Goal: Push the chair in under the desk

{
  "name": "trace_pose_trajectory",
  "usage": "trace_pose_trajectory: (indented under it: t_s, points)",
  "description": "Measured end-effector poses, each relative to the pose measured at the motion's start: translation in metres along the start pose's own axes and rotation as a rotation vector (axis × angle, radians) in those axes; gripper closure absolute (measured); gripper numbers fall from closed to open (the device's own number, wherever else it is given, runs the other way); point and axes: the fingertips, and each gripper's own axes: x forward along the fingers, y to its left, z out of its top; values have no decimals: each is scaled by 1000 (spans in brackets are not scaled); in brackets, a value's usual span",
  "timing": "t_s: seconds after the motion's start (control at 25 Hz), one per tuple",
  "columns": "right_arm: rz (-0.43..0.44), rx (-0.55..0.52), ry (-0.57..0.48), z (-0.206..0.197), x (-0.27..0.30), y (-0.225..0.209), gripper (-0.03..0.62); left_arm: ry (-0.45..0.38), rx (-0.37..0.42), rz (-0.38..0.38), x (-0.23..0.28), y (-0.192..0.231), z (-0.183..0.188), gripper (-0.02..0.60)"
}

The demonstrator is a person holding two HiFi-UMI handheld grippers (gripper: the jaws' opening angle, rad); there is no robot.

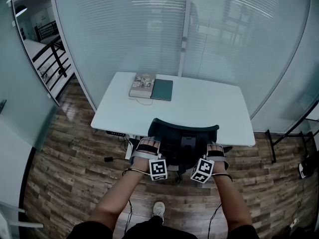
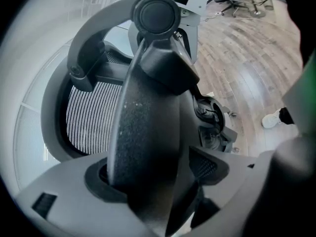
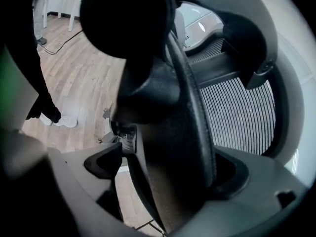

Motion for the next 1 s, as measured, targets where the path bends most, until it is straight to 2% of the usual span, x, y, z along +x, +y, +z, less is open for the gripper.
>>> trace_pose_trajectory:
  t_s: [0.32, 0.72, 1.0]
  points:
    - [-1, 7, 17, -3, 21, -28, 95, 1, 7, -17, 26, 19, -3, 184]
    - [-32, 4, 9, 7, 27, -37, 95, -18, 17, 13, 36, 29, -10, 190]
    - [-11, 14, 19, 10, 30, -35, 95, -21, 17, 9, 40, 32, -16, 199]
